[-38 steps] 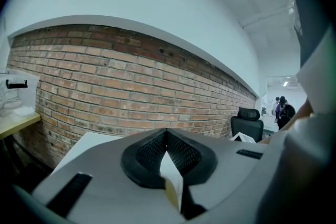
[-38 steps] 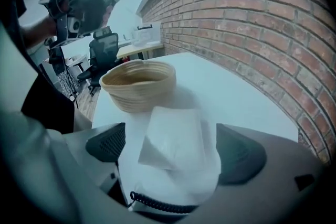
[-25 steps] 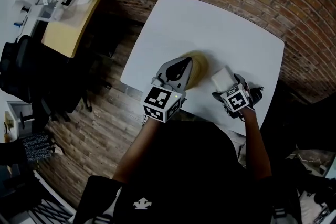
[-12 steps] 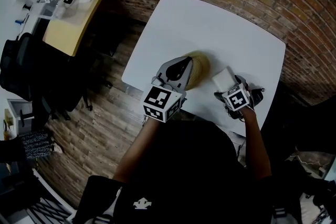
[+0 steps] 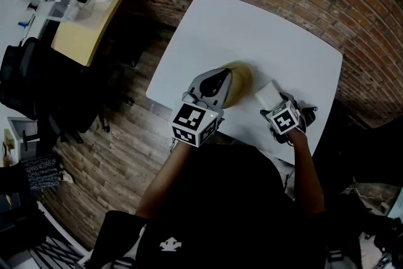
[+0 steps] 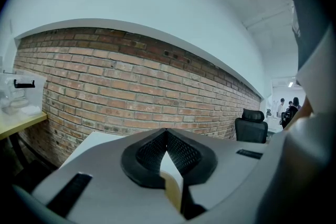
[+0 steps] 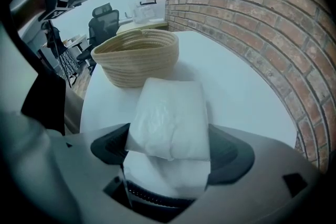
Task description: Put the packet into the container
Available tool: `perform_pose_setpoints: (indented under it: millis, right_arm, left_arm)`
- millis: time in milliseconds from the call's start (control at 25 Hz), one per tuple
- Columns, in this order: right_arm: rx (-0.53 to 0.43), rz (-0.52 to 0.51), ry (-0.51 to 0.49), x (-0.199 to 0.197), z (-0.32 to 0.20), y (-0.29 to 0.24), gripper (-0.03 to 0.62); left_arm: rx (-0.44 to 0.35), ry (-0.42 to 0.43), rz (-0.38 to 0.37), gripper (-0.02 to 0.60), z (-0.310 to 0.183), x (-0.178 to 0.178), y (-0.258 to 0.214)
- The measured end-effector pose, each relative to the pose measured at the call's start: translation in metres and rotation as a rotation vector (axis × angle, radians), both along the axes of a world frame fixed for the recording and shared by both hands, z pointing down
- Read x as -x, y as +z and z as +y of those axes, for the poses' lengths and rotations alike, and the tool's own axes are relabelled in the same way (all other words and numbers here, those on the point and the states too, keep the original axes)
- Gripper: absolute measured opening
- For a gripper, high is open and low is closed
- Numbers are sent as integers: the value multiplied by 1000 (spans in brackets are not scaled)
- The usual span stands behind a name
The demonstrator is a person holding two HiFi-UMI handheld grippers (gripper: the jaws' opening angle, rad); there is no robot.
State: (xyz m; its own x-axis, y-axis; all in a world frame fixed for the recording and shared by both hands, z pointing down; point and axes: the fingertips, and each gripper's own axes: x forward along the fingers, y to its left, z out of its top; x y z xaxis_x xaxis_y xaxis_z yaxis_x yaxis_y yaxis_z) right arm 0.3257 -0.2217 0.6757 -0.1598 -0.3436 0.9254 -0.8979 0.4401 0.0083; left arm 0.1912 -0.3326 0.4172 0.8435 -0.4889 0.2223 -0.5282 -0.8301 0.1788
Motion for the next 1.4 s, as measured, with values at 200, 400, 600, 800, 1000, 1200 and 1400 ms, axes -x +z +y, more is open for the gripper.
perform_pose_setpoints:
  millis: [200, 400, 600, 800, 1000, 1200, 1400]
  right_arm:
    - [-24, 8, 3, -1, -6, -16, 442]
    - [-99, 5, 18, 0, -29, -49, 442]
    - [-144, 26, 1, 2, -52, -79, 442]
    - [-179, 15, -20, 15, -68, -98, 442]
    - [-217, -14, -76, 45, -90, -118, 442]
    - [-212, -35, -155, 79, -101, -117, 442]
    - [-194, -63, -233, 114, -106, -114, 442]
  left_arm:
    - [-9, 0, 6, 5, -2, 2, -1]
    - [-11, -5, 4, 5, -5, 8, 0]
    - [5, -32, 14, 5, -9, 14, 1]
    - [8, -62, 20, 5, -15, 28, 1]
    - [5, -96, 22, 5, -20, 42, 1]
    - [9, -157, 26, 5, -25, 61, 0]
    - [13, -224, 22, 5, -30, 86, 2]
